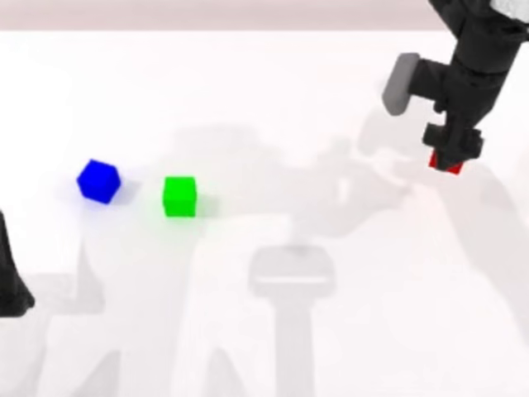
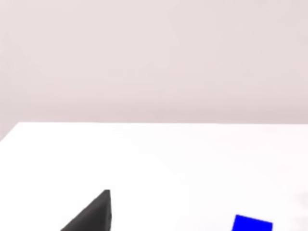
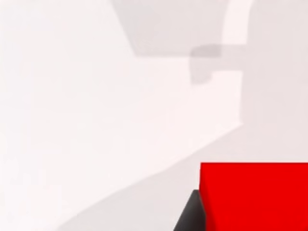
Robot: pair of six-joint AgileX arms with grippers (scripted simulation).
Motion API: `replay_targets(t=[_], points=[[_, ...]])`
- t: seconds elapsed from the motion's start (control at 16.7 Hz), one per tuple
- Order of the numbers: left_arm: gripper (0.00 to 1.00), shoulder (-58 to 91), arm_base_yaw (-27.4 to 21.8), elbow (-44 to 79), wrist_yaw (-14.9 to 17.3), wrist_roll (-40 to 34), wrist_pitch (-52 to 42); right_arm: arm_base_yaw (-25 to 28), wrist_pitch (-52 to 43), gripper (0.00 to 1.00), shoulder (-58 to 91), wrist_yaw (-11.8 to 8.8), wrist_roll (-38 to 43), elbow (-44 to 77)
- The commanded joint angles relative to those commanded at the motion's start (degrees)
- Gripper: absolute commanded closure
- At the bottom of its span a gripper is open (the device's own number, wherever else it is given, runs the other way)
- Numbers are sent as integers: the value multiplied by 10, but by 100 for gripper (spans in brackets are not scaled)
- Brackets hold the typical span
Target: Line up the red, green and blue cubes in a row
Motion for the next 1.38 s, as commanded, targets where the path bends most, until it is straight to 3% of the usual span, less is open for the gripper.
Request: replay_targets(t=[0.18,0.66,0.84,1.38], points=[[0,0,0,0,0,0,0,55,-20,100,19,0,19,38],[0,0,0,0,0,0,0,304,-107,100,95,0,124,200],[0,0,0,0,0,0,0,372,-128,100,112,1,153,242],[0,0,0,0,0,0,0,388,-110,100,110,0,161,228]])
